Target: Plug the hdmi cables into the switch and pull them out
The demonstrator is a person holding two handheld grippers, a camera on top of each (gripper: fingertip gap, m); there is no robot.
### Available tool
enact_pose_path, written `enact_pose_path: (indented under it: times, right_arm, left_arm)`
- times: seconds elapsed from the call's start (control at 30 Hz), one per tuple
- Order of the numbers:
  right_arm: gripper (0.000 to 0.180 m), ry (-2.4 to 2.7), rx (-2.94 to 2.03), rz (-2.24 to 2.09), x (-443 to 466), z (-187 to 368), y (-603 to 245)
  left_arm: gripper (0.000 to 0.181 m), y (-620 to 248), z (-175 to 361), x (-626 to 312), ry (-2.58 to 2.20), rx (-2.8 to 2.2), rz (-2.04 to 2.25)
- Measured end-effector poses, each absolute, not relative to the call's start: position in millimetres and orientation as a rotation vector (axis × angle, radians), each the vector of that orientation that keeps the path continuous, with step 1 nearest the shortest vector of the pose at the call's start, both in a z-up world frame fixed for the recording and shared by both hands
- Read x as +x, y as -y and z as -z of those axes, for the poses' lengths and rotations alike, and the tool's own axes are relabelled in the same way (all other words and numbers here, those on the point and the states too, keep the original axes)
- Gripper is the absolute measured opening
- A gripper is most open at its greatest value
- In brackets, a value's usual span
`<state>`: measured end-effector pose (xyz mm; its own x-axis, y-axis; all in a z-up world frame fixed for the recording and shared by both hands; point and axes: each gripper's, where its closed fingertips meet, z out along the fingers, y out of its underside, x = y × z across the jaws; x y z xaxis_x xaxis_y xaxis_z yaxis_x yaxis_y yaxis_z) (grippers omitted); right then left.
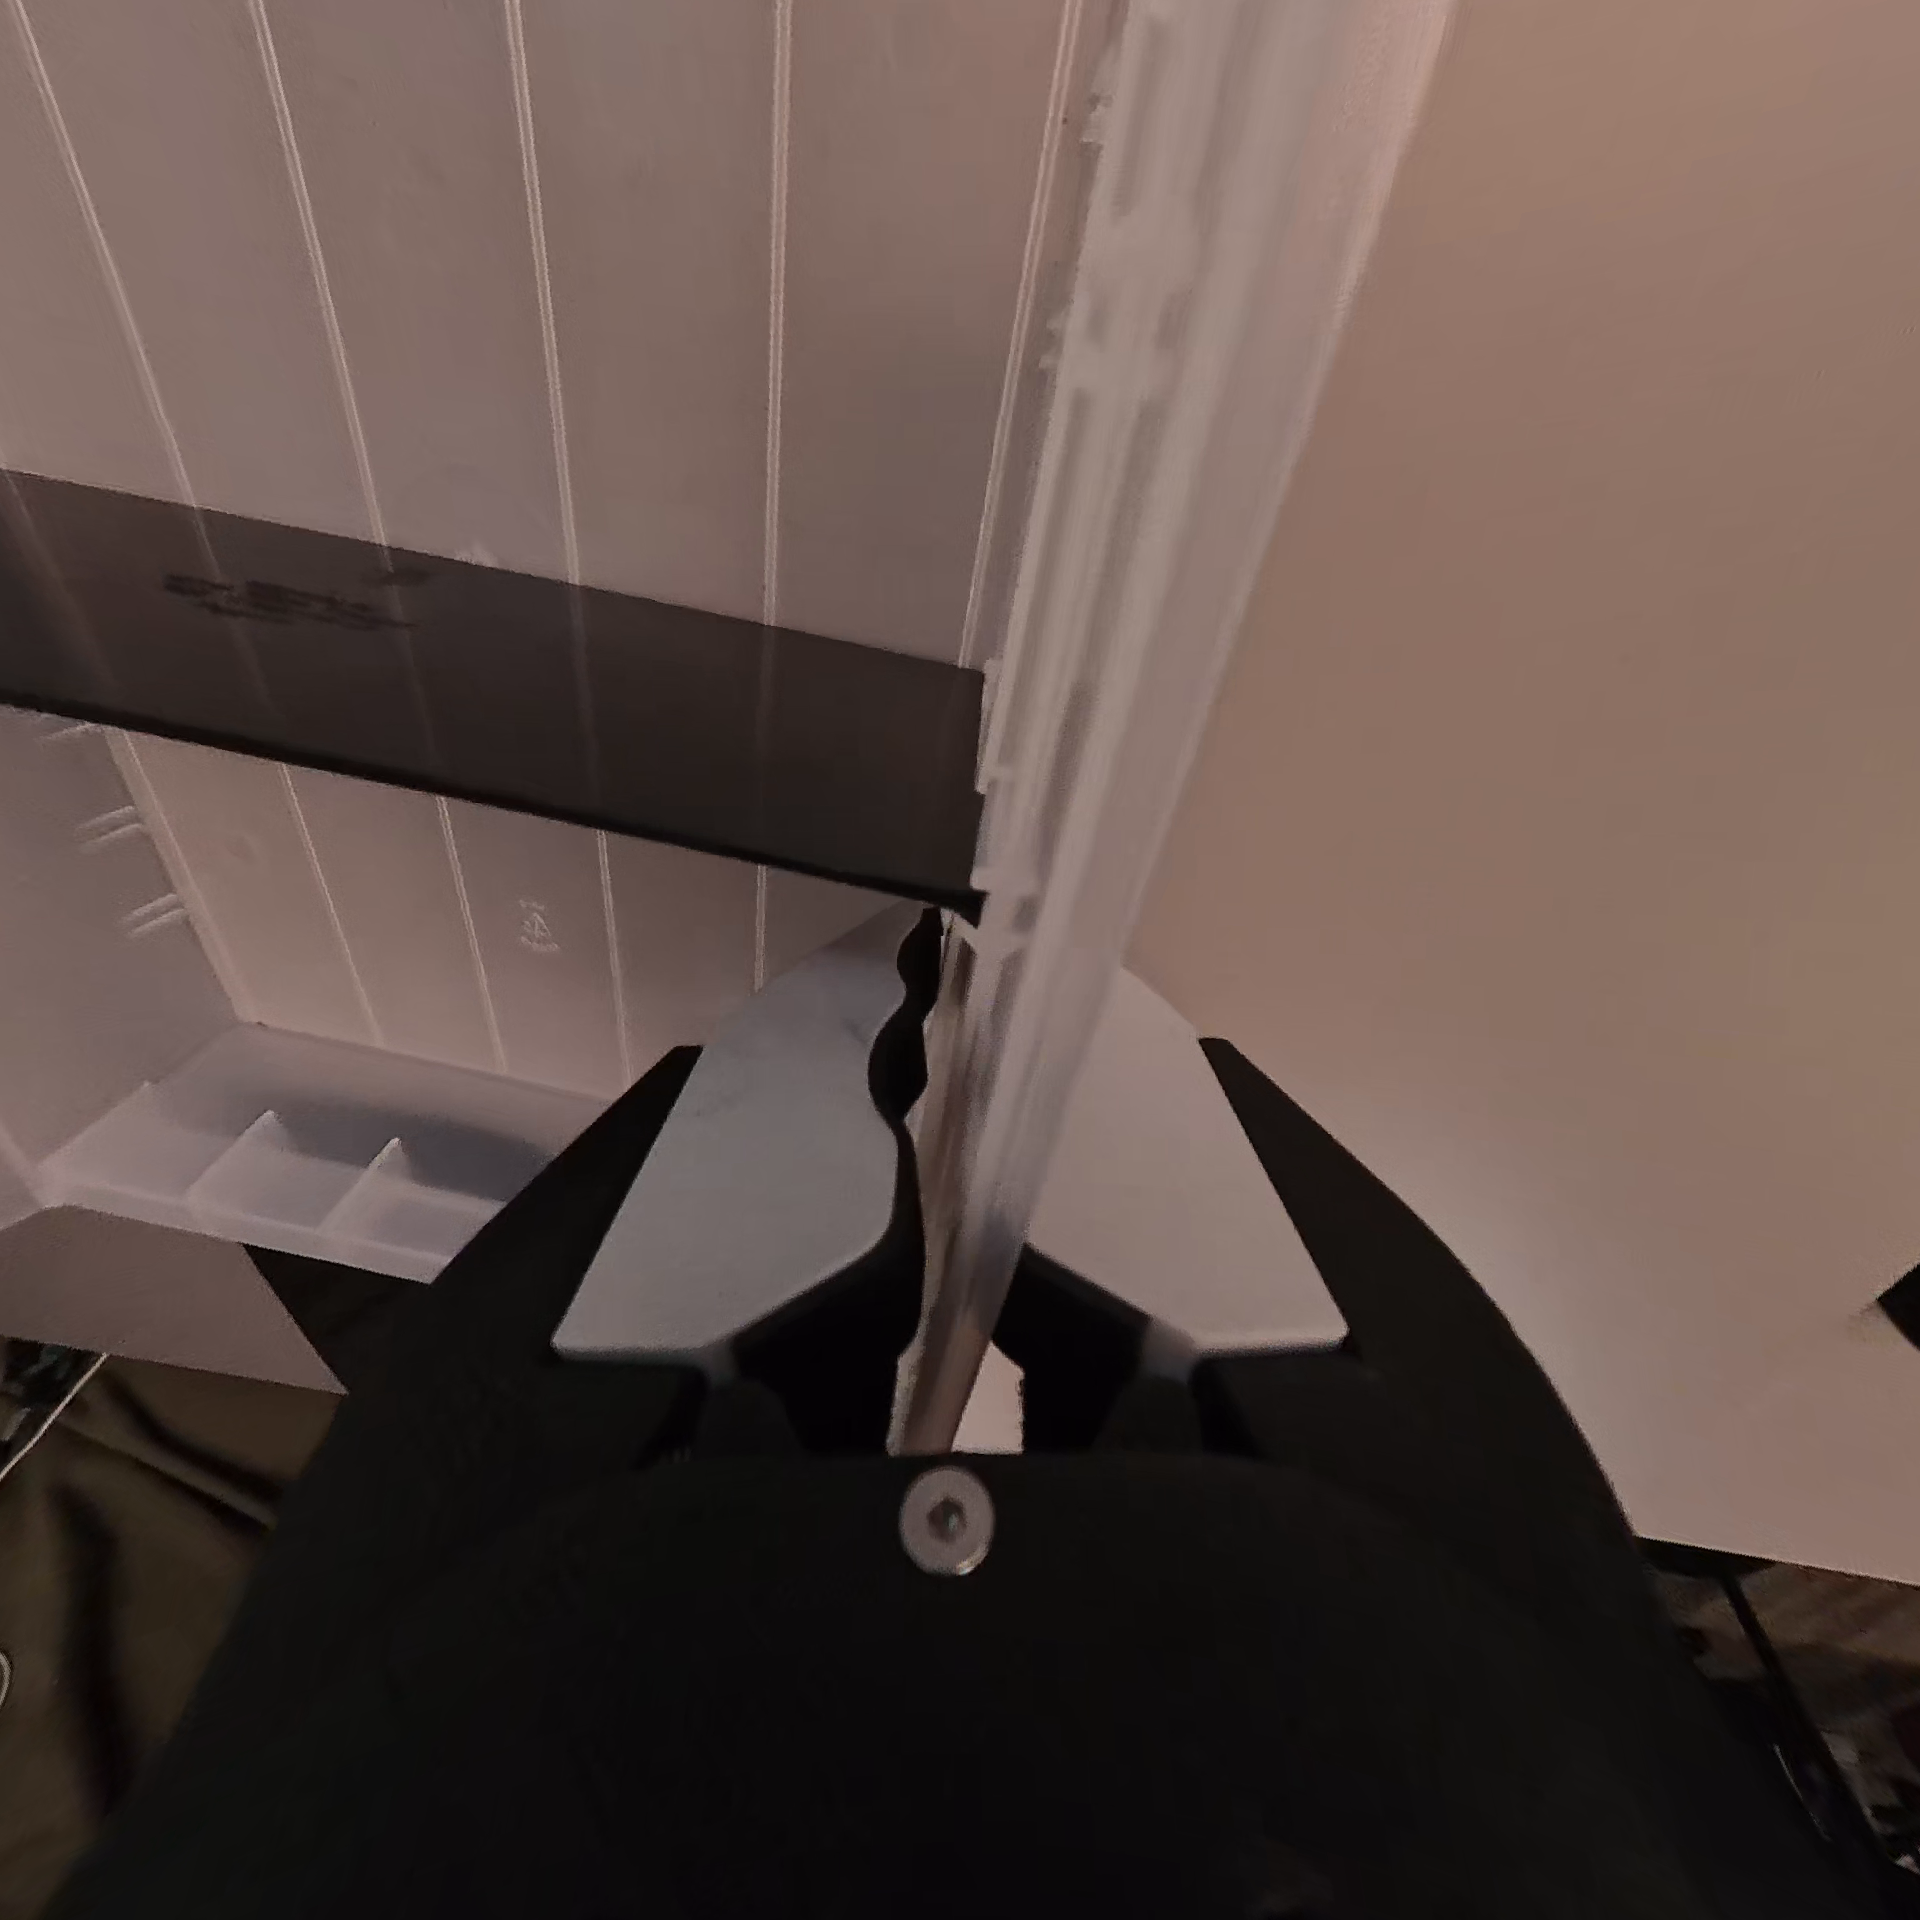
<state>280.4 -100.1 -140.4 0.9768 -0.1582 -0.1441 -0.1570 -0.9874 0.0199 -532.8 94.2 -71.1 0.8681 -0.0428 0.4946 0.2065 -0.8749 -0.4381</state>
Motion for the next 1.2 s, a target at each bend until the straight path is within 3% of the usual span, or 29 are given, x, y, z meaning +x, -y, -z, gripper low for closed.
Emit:
enact_pose_path:
  times: [0.9,1.2]
  right_arm:
    - [0.005,0.08,3.13,0.227,289.0,141.8,94.2]
    - [0.02,0.061,3.203,0.114,297.2,139.3,90.9]
  left_arm:
    - [0.012,-95.3,70.2,-525.8,0.109,-2.539,0.732]
    - [0.011,-96.1,70.0,-527.4,0.083,-2.54,0.703]
